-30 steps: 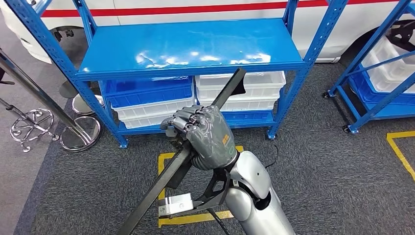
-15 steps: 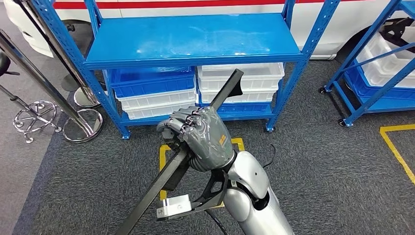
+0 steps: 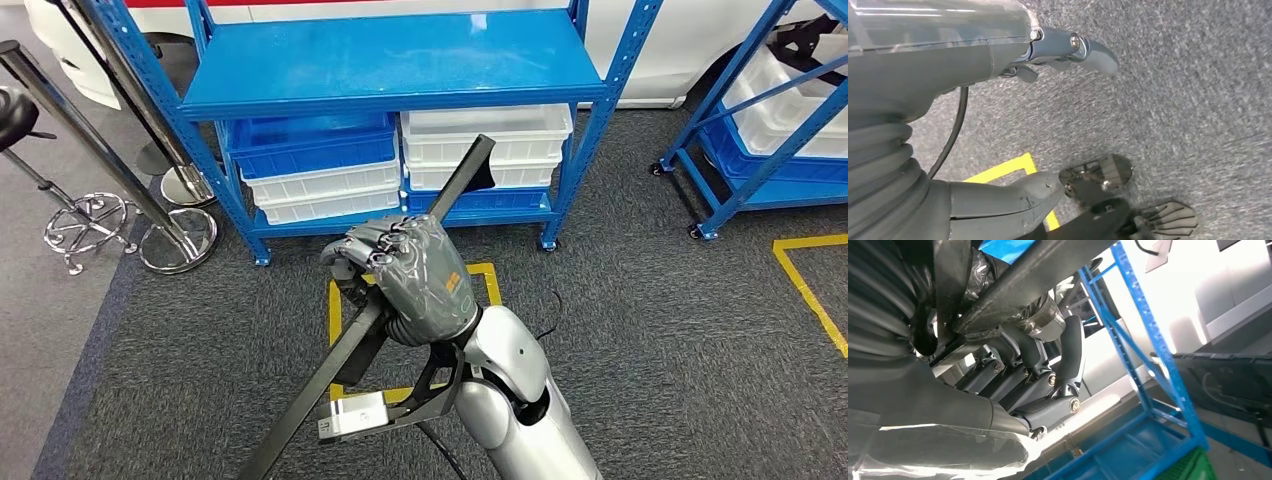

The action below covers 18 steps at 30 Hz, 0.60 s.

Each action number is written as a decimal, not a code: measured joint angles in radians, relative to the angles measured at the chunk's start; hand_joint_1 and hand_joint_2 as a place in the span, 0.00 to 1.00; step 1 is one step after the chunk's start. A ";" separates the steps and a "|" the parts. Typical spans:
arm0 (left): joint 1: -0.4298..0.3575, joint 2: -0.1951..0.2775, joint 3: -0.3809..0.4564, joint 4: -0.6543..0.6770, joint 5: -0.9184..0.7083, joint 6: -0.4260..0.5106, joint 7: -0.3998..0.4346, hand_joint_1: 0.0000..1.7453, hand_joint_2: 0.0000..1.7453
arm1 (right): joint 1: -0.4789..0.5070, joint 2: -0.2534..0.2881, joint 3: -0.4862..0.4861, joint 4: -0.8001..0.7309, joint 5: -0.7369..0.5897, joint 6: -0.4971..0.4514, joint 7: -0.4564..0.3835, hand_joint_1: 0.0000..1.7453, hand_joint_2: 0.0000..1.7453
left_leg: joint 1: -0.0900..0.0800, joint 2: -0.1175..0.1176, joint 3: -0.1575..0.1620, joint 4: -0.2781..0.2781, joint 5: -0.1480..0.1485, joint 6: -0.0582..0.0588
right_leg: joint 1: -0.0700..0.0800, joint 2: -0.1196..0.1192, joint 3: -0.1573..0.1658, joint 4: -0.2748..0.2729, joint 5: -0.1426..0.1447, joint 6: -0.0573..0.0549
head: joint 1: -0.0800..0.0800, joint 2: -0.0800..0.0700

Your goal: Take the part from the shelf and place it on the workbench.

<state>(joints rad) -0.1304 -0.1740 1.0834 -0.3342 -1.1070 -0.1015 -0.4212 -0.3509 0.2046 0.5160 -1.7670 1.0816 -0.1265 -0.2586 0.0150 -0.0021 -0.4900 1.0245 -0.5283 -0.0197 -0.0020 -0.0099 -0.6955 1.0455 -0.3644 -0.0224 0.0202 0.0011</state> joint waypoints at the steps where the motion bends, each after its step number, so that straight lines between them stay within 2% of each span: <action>1: 0.000 0.000 0.000 0.000 0.000 0.000 0.000 0.00 1.00 | -0.001 0.000 0.001 0.000 0.000 0.000 0.001 1.00 1.00 | -0.004 -0.002 0.004 -0.014 -0.003 0.008 | 0.000 0.000 -0.002 -0.003 0.011 0.006 | 0.000 0.000; 3: 0.002 0.000 0.000 0.000 0.000 0.000 0.000 0.00 1.00 | -0.002 0.000 0.002 0.000 0.000 0.000 0.001 1.00 1.00 | -0.003 -0.001 -0.012 -0.017 0.019 0.023 | -0.001 0.002 -0.005 -0.009 0.024 0.018 | 0.000 0.000; 4: 0.001 0.000 -0.001 0.000 0.000 0.000 0.000 0.00 1.00 | -0.003 0.000 0.002 0.001 0.000 0.000 0.002 1.00 1.00 | -0.001 0.002 -0.023 -0.018 0.033 0.032 | -0.002 0.004 -0.014 -0.001 0.007 0.023 | 0.000 0.000; 5: 0.000 0.000 -0.001 0.000 0.000 0.000 0.000 0.00 1.00 | -0.003 -0.001 0.003 0.001 0.000 0.000 0.002 1.00 1.00 | 0.002 0.005 -0.036 -0.021 0.048 0.041 | -0.003 0.006 -0.026 0.024 -0.031 0.027 | 0.001 0.000; 6: 0.000 0.000 -0.002 0.000 0.000 0.000 0.000 0.00 1.00 | -0.003 -0.001 0.003 0.002 0.000 0.000 0.002 1.00 1.00 | 0.003 0.008 -0.051 -0.022 0.064 0.047 | -0.005 0.007 -0.040 0.069 -0.089 0.031 | 0.001 0.000; 7: -0.001 0.000 -0.002 0.000 0.000 0.000 0.000 0.00 1.00 | -0.003 -0.001 0.003 0.002 0.000 0.000 0.002 1.00 1.00 | 0.002 0.009 -0.070 -0.021 0.079 0.052 | -0.006 0.008 -0.053 0.129 -0.148 0.033 | 0.001 0.000; 8: -0.001 0.001 -0.003 0.000 0.000 0.000 0.000 0.00 1.00 | -0.003 -0.002 0.003 0.002 0.000 -0.001 0.003 1.00 1.00 | 0.001 0.011 -0.089 -0.021 0.094 0.053 | -0.007 0.008 -0.061 0.193 -0.188 0.035 | 0.000 0.000; 9: -0.001 0.001 -0.003 0.000 0.000 0.000 0.000 0.00 1.00 | -0.003 -0.002 0.003 0.003 0.000 -0.001 0.003 1.00 1.00 | 0.001 0.012 -0.110 -0.020 0.109 0.052 | -0.008 0.008 -0.061 0.246 -0.201 0.037 | 0.001 0.000; 10: -0.001 0.001 -0.003 0.000 0.000 0.000 0.000 0.00 1.00 | -0.003 -0.002 0.003 0.003 0.000 0.000 0.004 1.00 1.00 | 0.000 0.013 -0.131 -0.019 0.124 0.051 | -0.010 0.008 -0.052 0.279 -0.190 0.038 | 0.000 0.000; 11: -0.001 0.001 -0.004 0.000 0.000 0.000 0.000 0.00 1.00 | -0.003 -0.002 0.003 0.004 -0.001 0.000 0.004 1.00 1.00 | -0.001 0.014 -0.153 -0.018 0.140 0.048 | -0.011 0.008 -0.026 0.280 -0.160 0.037 | 0.000 0.000; 12: -0.001 0.001 -0.004 0.000 0.001 0.000 0.000 0.00 1.00 | -0.003 -0.002 0.003 0.004 -0.002 0.000 0.005 1.00 1.00 | -0.001 0.014 -0.173 -0.016 0.156 0.045 | -0.011 0.008 0.016 0.250 -0.132 0.035 | 0.000 0.000; 13: -0.001 0.001 -0.004 0.000 0.003 -0.001 0.000 0.00 1.00 | -0.003 -0.002 0.003 0.004 -0.004 0.000 0.005 1.00 1.00 | -0.001 0.013 -0.191 -0.015 0.171 0.041 | -0.011 0.008 0.073 0.192 -0.128 0.030 | 0.000 0.000; 14: 0.000 0.001 -0.004 0.000 0.005 -0.001 0.000 0.00 1.00 | -0.004 0.000 0.003 0.003 -0.008 0.001 0.005 1.00 1.00 | -0.002 0.013 -0.206 -0.013 0.186 0.036 | -0.008 0.009 0.139 0.108 -0.144 0.026 | 0.000 0.000; 15: 0.001 0.001 -0.004 0.000 0.006 -0.001 0.000 0.00 1.00 | -0.005 0.001 0.003 0.003 -0.011 0.001 0.006 1.00 1.00 | -0.002 0.012 -0.213 -0.016 0.200 0.031 | -0.004 0.010 0.187 0.041 -0.168 0.021 | 0.000 0.000; 16: 0.002 0.001 -0.004 0.000 0.008 -0.002 0.000 0.00 1.00 | -0.007 0.003 0.003 0.003 -0.014 0.002 0.007 1.00 1.00 | -0.001 0.012 -0.216 -0.020 0.214 0.025 | 0.000 0.010 0.216 -0.010 -0.190 0.016 | 0.000 0.000; 17: 0.004 0.001 -0.004 0.000 0.008 -0.002 0.000 0.00 1.00 | -0.009 0.004 0.003 0.003 -0.017 0.002 0.007 1.00 1.00 | 0.001 0.012 -0.217 -0.029 0.229 0.018 | 0.006 0.011 0.225 -0.036 -0.193 0.010 | 0.000 0.000; 18: 0.006 0.001 -0.004 0.000 0.009 -0.003 0.000 0.00 1.00 | -0.010 0.004 0.003 0.004 -0.019 0.004 0.007 1.00 1.00 | 0.004 0.011 -0.218 -0.038 0.244 0.011 | 0.007 0.009 0.215 -0.037 -0.178 0.002 | 0.000 0.000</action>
<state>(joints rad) -0.1246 -0.1733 1.0799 -0.3346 -1.0982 -0.1043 -0.4215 -0.3607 0.2087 0.5192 -1.7633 1.0625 -0.1224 -0.2514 0.0192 0.0085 -0.7078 0.9863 -0.2839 -0.0087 0.0053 -0.0008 -0.4804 1.0087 -0.5427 -0.0205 0.0197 0.0013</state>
